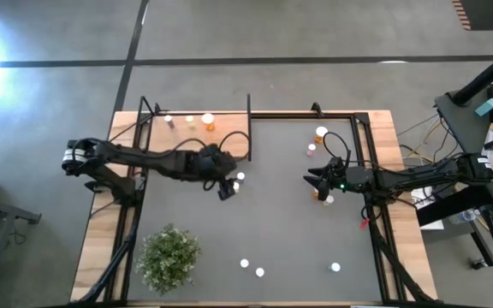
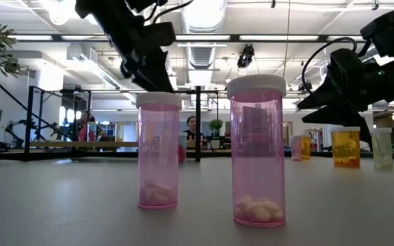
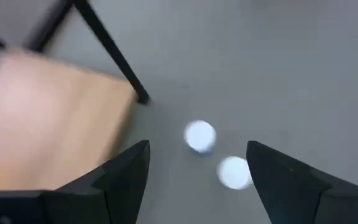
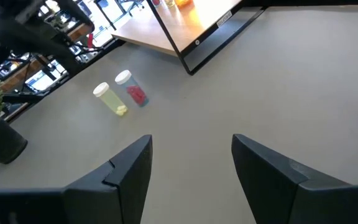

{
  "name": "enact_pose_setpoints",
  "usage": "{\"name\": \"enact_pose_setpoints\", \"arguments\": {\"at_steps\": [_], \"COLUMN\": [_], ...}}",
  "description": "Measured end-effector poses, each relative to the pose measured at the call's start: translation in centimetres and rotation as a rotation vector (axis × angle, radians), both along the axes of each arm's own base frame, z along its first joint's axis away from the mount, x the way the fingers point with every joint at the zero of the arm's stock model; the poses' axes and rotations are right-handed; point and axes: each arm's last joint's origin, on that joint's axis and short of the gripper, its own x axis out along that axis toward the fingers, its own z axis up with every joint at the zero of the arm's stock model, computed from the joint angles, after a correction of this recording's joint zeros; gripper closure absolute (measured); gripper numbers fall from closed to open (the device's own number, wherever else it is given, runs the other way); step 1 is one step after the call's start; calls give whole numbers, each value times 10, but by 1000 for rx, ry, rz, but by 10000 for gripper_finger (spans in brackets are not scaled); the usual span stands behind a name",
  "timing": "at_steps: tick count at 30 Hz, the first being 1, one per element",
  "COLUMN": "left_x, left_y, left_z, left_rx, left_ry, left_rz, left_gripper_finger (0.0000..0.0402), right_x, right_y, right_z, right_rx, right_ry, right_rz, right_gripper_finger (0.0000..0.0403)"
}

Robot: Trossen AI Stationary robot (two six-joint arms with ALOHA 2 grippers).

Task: Pick and place medicine bottles onto shelf by color
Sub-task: Put the left yellow pill bottle on the shelf

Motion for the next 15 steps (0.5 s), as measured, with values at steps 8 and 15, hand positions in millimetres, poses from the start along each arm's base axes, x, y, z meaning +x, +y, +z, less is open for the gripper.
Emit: {"name": "enact_pose_setpoints", "arguments": {"at_steps": [8,15], "left_x": [7,17], "left_y": [-10,-19], "left_z": [-11,-30], "left_rx": [-241,-343], "left_ry": [-92,-74], "left_rz": [256,360], "left_gripper_finger": [150,131], "right_x": [0,0], "right_y": [0,0], "right_z": [0,0], "right_rx": [0,0], "right_ry": [0,0], "right_rz": [0,0], "right_gripper_finger": [193,193]}}
